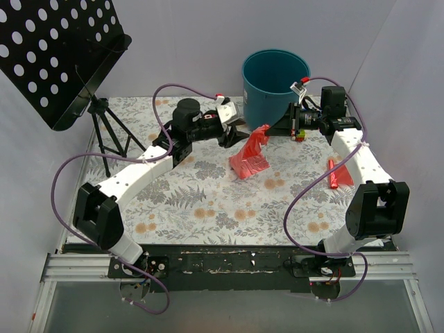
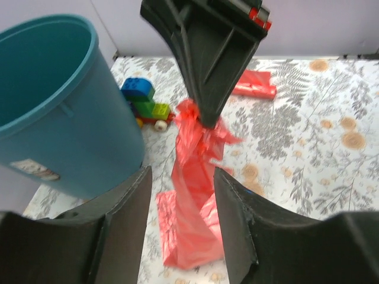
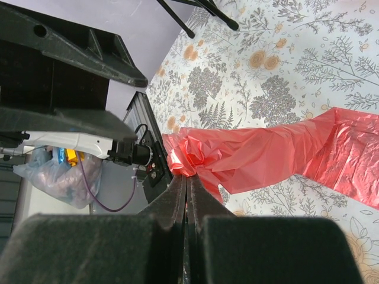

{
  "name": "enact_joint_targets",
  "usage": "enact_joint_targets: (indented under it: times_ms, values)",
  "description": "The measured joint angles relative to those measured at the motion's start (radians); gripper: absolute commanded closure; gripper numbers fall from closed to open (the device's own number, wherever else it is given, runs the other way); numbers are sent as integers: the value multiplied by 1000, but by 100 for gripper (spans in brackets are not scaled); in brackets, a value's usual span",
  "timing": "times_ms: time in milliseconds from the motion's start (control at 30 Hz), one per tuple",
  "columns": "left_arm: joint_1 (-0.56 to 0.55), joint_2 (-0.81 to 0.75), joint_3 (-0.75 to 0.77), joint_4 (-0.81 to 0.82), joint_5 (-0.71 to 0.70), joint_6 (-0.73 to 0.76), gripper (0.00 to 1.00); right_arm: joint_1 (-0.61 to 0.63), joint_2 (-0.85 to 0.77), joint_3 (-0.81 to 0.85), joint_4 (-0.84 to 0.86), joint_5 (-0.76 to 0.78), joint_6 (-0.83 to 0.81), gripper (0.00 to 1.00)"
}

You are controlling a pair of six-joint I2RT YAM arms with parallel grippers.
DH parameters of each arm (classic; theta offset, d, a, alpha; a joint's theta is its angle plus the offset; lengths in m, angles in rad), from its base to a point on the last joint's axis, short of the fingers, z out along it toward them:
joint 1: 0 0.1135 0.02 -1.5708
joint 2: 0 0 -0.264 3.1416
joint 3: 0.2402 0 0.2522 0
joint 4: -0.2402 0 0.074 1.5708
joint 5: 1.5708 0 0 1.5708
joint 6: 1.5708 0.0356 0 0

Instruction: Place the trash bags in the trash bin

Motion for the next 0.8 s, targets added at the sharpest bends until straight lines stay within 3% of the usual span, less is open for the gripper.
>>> enact_joint_targets:
  times_ms: [267, 467, 533, 600, 633, 667, 733, 800]
  values:
    - [-59, 130, 112, -4, -12, -19, 59, 1, 0, 0, 0, 21, -11, 99]
    - [-65, 180, 150, -29, -24, -5, 90, 3, 0, 0, 0, 23, -13, 99]
    - [-68, 190, 161, -30, -26, 1, 100, 5, 0, 0, -1, 22, -14, 95]
    - [-68, 194, 167, -29, -26, 2, 100, 5, 0, 0, -1, 23, -16, 79]
    - [-68, 195, 168, -30, -26, 4, 100, 6, 0, 0, -2, 22, -16, 77]
    - [-68, 195, 169, -29, -26, 6, 100, 6, 0, 0, -3, 22, -16, 77]
    - [-68, 194, 171, -28, -25, 7, 100, 6, -1, -1, -3, 21, -24, 98]
    - [-69, 192, 170, -28, -26, 9, 100, 6, -1, -1, -2, 21, -29, 99]
